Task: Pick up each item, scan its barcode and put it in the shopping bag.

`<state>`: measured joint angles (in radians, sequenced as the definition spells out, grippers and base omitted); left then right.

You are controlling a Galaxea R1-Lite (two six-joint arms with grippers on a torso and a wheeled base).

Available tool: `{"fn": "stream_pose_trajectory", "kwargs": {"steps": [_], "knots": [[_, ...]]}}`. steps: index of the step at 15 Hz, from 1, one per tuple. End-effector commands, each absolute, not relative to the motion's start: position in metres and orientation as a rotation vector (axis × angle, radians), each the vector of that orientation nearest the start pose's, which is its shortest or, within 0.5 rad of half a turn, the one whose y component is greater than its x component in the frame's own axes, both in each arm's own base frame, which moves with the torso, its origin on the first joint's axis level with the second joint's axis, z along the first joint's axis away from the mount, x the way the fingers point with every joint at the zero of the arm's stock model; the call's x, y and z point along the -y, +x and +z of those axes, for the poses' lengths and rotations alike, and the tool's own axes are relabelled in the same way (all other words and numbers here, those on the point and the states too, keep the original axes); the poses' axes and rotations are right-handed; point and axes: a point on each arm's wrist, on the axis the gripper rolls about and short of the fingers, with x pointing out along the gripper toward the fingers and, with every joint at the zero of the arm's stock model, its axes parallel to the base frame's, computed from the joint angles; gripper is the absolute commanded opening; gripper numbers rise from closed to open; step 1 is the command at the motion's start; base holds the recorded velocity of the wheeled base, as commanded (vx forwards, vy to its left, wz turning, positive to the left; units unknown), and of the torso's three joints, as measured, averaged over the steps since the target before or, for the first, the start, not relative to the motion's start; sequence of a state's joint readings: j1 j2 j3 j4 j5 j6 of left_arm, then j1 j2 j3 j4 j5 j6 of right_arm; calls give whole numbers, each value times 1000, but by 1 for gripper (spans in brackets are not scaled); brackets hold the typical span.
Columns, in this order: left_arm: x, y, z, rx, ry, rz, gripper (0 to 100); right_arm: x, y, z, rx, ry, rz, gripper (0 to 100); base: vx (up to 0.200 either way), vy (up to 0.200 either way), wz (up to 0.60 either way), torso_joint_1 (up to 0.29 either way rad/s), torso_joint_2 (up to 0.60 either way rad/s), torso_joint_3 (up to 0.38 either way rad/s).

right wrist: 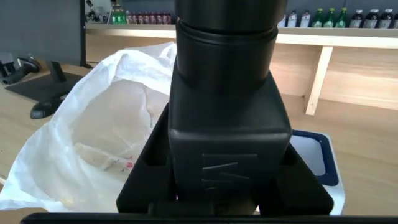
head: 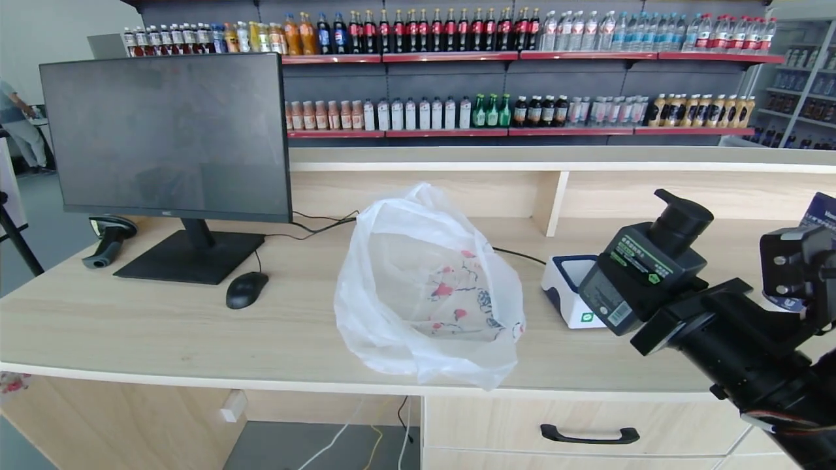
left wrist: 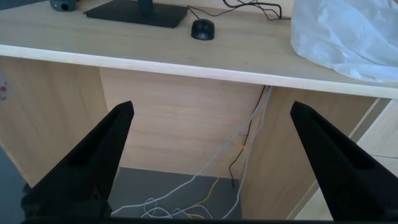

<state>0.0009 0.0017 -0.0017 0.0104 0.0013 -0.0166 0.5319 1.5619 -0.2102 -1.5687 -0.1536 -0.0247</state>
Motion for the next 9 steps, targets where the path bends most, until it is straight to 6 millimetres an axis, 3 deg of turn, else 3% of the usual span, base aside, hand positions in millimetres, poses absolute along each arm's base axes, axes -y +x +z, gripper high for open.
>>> {"fn": "stream_pose_trajectory", "kwargs": {"steps": [1,5,9], "knots": [[0,-23,75,-12,-17,3,100,-103,182,169,219,50,373,0,0,200,0,2,2,-2],[0,-23,75,-12,-17,3,100,-102,181,167,208,49,373,0,0,200,0,4,2,2],[0,-23,75,-12,-17,3,100,-102,181,166,198,61,377,0,0,0,0,0,0,0]]}}
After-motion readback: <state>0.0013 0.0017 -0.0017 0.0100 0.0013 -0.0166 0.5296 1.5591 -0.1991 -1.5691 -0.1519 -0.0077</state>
